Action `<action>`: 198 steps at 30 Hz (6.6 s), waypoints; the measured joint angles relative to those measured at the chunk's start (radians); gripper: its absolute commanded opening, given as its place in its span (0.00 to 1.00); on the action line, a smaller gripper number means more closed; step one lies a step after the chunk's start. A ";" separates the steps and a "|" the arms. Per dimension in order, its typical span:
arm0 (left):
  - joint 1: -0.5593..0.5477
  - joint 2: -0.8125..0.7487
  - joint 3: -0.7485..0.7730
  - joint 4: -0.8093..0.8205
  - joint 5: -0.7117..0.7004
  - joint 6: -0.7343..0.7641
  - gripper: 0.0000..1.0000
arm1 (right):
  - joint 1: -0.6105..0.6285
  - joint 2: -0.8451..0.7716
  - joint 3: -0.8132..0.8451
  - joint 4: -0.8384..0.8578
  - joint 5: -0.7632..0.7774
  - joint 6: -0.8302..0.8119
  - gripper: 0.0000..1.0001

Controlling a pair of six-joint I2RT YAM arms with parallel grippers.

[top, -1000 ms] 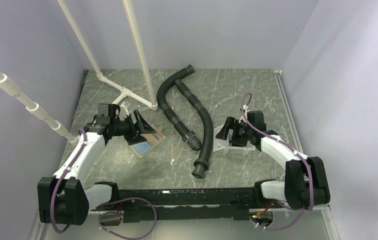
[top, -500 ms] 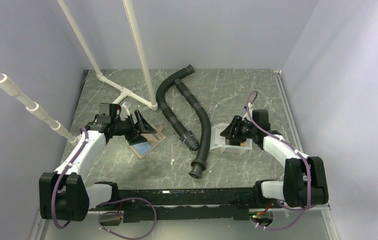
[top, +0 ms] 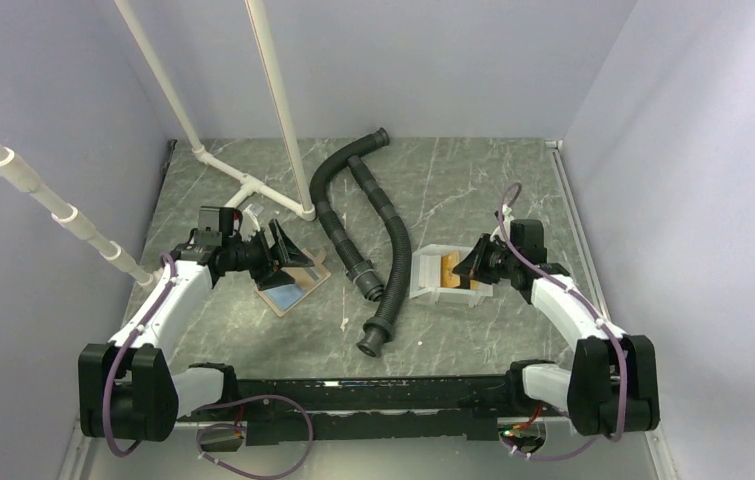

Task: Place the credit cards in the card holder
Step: Pick up the credit card from the storage box, then insert the credit card into the card holder.

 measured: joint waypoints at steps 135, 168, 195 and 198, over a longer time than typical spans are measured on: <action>0.282 0.394 -0.028 0.019 0.080 0.122 0.00 | 0.713 1.077 0.975 0.179 -0.151 -0.037 0.00; 0.304 0.545 0.009 0.024 0.103 0.150 0.00 | 0.723 1.102 1.058 0.073 -0.097 -0.100 0.01; 0.310 0.574 0.014 0.072 0.091 0.114 0.00 | 0.722 1.123 1.091 0.056 -0.101 -0.106 0.01; 0.311 0.544 -0.016 0.109 0.079 0.069 0.00 | 0.722 1.123 1.091 0.056 -0.101 -0.106 0.01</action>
